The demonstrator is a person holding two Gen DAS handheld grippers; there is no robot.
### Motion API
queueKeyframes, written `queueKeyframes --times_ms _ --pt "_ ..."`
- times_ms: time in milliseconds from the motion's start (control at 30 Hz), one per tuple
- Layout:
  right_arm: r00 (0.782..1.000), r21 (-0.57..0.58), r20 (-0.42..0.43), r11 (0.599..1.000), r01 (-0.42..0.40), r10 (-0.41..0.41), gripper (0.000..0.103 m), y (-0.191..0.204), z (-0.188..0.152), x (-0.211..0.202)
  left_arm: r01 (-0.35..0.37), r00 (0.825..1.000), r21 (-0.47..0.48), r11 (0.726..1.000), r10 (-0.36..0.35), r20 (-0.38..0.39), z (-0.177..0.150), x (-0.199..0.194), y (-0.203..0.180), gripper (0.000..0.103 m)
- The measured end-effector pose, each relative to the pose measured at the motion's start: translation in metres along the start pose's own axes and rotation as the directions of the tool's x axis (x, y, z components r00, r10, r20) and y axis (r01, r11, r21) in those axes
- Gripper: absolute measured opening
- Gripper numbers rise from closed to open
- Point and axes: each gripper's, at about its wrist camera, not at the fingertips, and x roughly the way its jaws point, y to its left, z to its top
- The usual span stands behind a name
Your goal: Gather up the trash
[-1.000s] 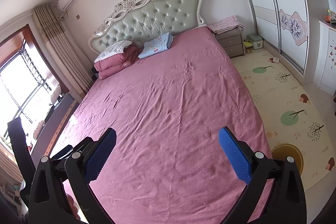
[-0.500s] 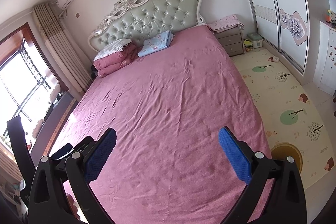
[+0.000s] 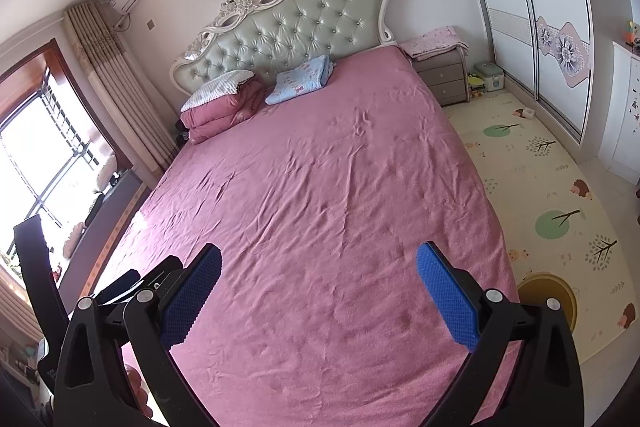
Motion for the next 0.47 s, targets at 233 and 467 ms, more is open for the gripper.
queueKeyframes --times_ms 233,467 --pt "1.000 0.017 -0.019 1.000 0.007 -0.007 0.095 -0.0040 -0.0006 0.0035 -0.008 1.000 -0.019 1.000 0.008 -0.009 0.0004 0.0028 0.0044 0.099" --pt "1.000 0.015 -0.027 1.000 0.005 -0.005 0.094 -0.0035 0.0019 0.0052 -0.015 1.000 0.009 1.000 0.015 -0.008 0.0026 0.0049 -0.0003 0.099"
